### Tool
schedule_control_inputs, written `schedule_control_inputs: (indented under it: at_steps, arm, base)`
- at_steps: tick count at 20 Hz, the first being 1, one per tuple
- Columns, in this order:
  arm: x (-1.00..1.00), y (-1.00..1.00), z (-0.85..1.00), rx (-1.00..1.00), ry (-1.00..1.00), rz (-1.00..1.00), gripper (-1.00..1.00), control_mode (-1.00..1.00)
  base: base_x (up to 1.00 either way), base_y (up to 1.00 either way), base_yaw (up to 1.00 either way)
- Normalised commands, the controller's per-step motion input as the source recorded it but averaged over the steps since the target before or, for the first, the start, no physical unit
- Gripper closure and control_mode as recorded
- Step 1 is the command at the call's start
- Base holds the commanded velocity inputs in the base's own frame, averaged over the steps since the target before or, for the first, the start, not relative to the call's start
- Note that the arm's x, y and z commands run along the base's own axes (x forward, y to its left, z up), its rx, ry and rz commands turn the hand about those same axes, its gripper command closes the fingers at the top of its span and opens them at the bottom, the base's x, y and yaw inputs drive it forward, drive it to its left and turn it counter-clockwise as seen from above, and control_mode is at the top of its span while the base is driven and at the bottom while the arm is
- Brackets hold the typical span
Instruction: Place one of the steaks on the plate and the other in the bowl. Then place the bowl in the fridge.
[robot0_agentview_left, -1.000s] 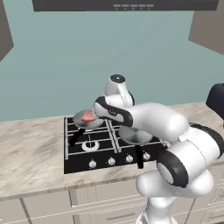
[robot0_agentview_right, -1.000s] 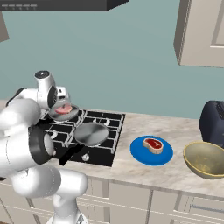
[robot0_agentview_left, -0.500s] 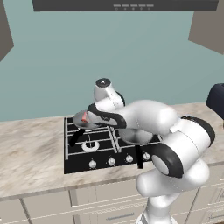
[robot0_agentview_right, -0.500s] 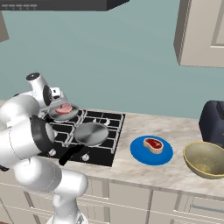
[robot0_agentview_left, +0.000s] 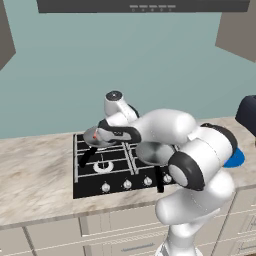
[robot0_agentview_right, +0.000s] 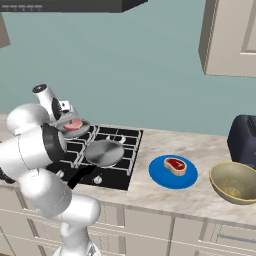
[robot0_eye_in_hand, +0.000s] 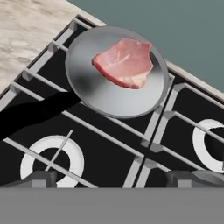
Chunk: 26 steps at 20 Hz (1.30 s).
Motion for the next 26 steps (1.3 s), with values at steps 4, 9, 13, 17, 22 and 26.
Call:
schedule_control_inputs:
  at_steps: [4,9,13,17,22,26]
  arm:
    - [0.39,0.13,-0.29,0.0,0.0,0.0,-1.0,-1.0]
    - [0.23,0.11,-0.1,0.0,-0.09,0.0,-1.0,-1.0]
    - [0.09,0.08,-0.01,0.0,-0.08,0.0,-1.0,-1.0]
    - [0.16,0.09,-0.03,0.0,0.0,0.0,-1.0,-1.0]
    - [0.32,0.12,-0.07,0.0,0.06,0.0,-1.0,-1.0]
    - [0.36,0.21,-0.25,0.0,0.06,0.0,-1.0,-1.0]
  base:
    - [0.0,0.0,0.0]
    - [0.0,0.0,0.0]
    - [0.0,0.0,0.0]
    - [0.0,0.0,0.0]
    - [0.0,0.0,0.0]
    - [0.0,0.0,0.0]
